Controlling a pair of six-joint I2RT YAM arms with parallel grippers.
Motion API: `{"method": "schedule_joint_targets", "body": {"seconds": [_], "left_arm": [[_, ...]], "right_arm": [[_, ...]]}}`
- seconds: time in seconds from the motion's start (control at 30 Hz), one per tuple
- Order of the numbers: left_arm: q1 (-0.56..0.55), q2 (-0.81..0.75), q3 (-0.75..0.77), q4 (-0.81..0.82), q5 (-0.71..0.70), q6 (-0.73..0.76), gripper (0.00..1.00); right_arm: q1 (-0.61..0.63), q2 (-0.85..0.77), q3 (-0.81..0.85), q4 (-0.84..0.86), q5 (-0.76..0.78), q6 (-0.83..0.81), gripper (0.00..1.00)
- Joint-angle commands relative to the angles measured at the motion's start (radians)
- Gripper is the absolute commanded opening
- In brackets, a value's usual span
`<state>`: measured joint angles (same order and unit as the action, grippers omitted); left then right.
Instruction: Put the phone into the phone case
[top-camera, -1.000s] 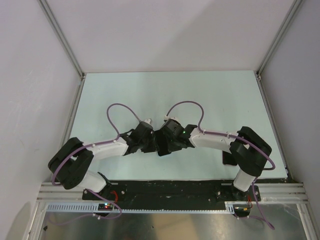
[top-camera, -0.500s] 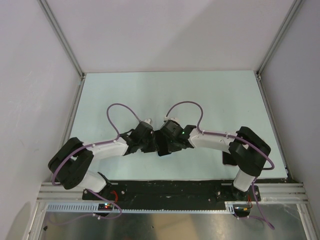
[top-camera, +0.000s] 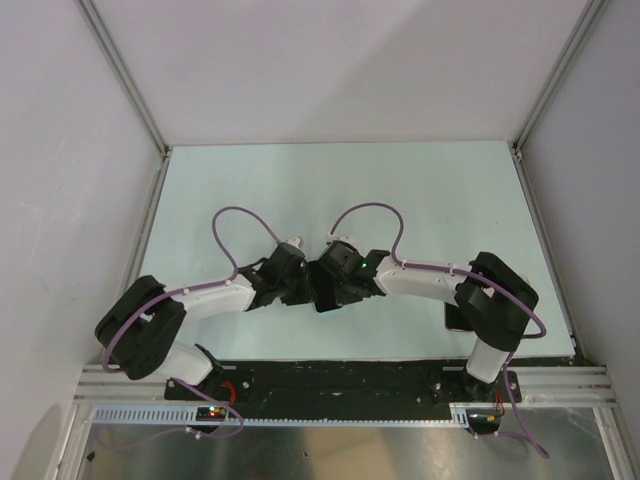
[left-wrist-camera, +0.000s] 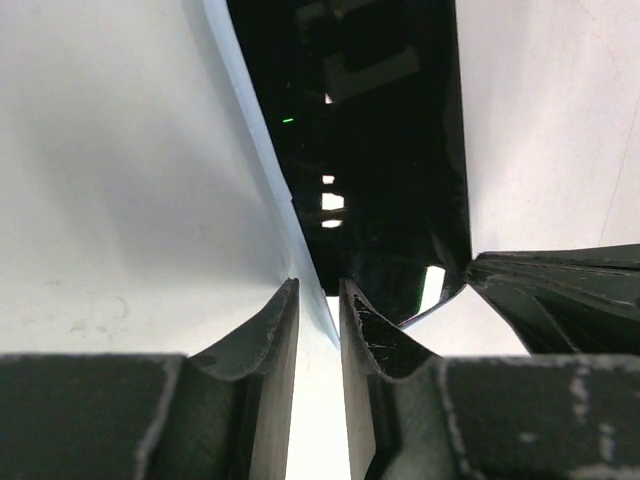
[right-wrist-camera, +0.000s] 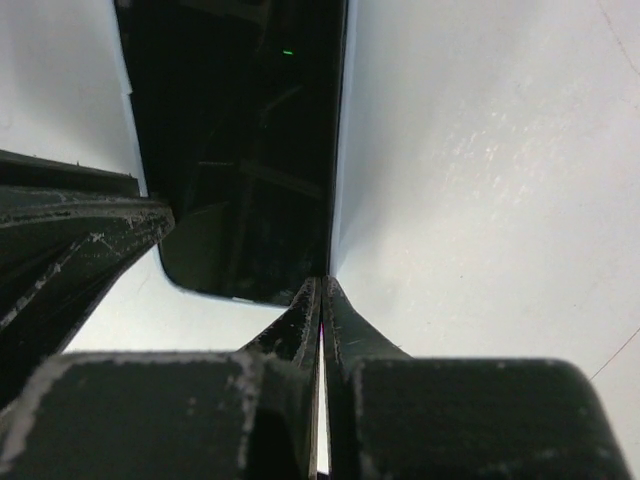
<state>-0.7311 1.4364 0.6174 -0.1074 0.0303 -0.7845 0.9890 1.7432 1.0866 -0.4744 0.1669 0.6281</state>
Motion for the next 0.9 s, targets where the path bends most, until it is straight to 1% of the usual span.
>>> {"method": "schedule_joint_targets", "body": {"seconds": [0.0,0.1,0.2,0.3,0.47,0.67,0.87], "left_arm": [[0.018,-0.08,0.007,-0.053,-0.042,0.029,0.28],[0.017,-0.134,-0.009,-0.065,-0.052,0.022,0.29],[0.003,-0.181,-0.043,-0.072,-0.058,0.019,0.29],[-0.035,-0.211,-0.066,-0.08,-0.066,0.003,0.27],[-0.135,-0.225,-0.094,-0.088,-0.089,-0.07,0.2],[-0.219,-0.208,-0.106,-0.087,-0.115,-0.133,0.1],[-0.259,-0.143,-0.073,-0.086,-0.119,-0.148,0.04]], "right_arm": [[-0.036,-0.107,0.005,0.049,-0.094,0.002,0.03],[-0.096,-0.176,0.041,0.074,-0.092,-0.043,0.07],[-0.167,-0.18,0.062,0.153,-0.136,-0.084,0.09],[-0.227,-0.083,0.131,0.207,-0.224,-0.119,0.08],[-0.277,0.103,0.276,0.257,-0.293,-0.165,0.06],[-0.298,0.281,0.416,0.226,-0.319,-0.181,0.05],[-0.299,0.374,0.445,0.207,-0.336,-0.182,0.03]]}}
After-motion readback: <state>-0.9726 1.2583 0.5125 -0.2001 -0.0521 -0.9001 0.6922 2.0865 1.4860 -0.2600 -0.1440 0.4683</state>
